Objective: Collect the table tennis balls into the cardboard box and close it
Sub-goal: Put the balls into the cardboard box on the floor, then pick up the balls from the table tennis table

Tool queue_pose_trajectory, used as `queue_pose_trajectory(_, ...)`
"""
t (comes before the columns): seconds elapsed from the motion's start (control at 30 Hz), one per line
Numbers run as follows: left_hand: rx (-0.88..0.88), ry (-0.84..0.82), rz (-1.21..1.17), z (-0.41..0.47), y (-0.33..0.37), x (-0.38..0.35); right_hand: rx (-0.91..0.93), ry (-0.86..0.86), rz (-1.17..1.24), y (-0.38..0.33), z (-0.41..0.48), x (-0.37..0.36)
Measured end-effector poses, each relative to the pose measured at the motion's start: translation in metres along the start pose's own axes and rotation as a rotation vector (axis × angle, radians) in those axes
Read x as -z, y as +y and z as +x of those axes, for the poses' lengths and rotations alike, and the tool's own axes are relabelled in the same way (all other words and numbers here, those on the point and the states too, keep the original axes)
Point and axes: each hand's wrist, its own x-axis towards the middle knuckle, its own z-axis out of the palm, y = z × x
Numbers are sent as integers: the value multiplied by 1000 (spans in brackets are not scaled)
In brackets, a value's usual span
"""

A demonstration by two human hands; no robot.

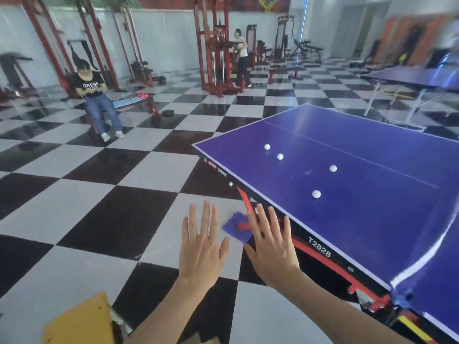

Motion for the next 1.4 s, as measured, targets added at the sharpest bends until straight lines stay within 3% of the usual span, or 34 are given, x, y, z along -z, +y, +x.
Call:
queue_pose_trajectory(0.5, -230, -110, -1, 184, 95, -61, -216, -70, -87, 174, 86, -52)
queue_pose_trajectory(1.0, -572, -134, -78, 461, 184, -178, -516, -150, -76, 309, 265, -137)
queue_pose_trajectory(1.4, -705, -199, -63, 534, 260, -240, -633, -336, 29, 384, 287, -202)
